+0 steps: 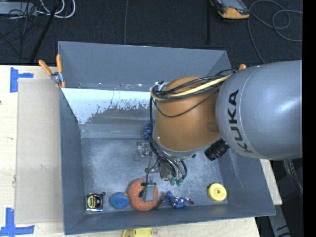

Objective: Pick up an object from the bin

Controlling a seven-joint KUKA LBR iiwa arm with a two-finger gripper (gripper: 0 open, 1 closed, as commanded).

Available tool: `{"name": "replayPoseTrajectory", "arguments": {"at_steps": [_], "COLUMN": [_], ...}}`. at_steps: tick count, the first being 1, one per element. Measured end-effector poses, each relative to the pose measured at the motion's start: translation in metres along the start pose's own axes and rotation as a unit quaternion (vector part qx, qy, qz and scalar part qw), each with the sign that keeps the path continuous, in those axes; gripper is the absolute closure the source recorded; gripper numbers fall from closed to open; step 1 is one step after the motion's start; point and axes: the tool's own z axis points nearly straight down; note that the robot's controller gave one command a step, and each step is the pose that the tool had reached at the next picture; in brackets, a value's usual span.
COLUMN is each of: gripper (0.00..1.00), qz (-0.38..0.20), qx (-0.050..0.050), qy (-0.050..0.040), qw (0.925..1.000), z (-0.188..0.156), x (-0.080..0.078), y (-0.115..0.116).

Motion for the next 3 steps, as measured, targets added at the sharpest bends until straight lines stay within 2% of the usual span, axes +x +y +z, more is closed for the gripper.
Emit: {"name": "replayPoseTrajectory", "arguments": {"at_steps": [1,2,3], "gripper": [0.0,0.0,0.0], "qz": [0.003,0.06,0.044], "qx": [-0.001,-0.002,0.0], "qy": [-0.0042,-0.005,-0.0033], "qw": [1.0,0.9982,0.999], "z": [-0.004,0.048,0.065], "x": [-0.002,-0.003,-0.005], "y": [-0.001,-0.02,-0.058]}}
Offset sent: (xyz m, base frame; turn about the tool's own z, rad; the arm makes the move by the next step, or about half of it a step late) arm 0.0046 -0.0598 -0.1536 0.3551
